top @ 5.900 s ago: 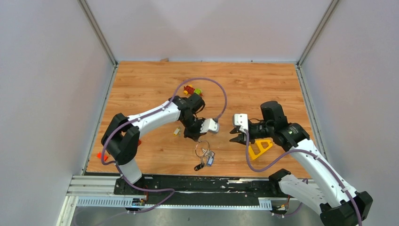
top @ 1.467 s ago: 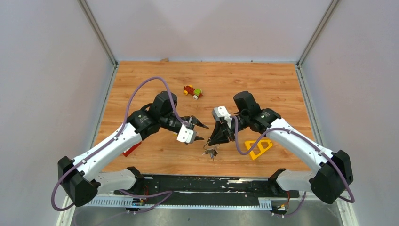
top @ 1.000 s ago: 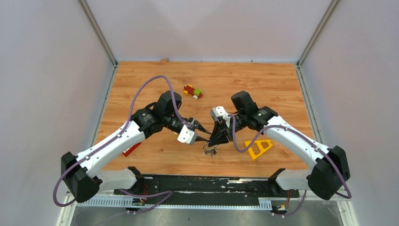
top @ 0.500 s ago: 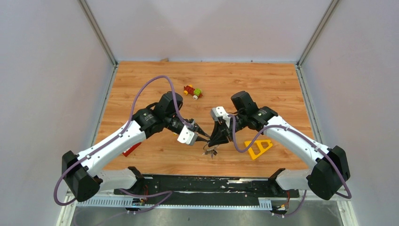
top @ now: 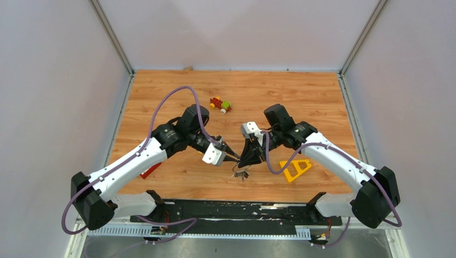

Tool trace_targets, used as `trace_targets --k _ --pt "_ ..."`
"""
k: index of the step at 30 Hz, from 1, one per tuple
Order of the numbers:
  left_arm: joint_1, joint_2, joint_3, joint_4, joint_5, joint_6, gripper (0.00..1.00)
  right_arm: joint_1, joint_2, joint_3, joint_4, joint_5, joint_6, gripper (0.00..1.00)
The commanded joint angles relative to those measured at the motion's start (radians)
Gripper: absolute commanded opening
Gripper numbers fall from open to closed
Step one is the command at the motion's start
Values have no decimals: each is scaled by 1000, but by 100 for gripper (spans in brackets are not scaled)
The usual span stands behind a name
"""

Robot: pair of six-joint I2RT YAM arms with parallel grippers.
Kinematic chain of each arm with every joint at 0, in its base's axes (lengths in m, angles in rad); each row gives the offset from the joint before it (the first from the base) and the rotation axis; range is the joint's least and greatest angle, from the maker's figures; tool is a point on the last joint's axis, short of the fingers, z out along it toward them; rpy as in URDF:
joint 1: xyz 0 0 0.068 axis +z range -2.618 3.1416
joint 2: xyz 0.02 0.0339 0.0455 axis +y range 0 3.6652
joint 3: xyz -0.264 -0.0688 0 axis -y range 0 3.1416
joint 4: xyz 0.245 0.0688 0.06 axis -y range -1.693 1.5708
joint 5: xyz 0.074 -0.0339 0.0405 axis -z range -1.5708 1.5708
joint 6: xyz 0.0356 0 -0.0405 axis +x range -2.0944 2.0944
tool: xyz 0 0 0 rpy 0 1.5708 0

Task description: Put the keys on the keyring

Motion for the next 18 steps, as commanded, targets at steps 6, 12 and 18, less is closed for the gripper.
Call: trace_targets --k 6,12,18 --pt "-6 9 36 27 50 -17 15 -4 1 54 0 -42 -22 0" --pt "-6 2 26 32 43 -23 2 -5 0 53 0 -41 -23 0" --pt "-7 -37 -10 136 -12 -187 0 -10 -19 53 6 -15 -7 5"
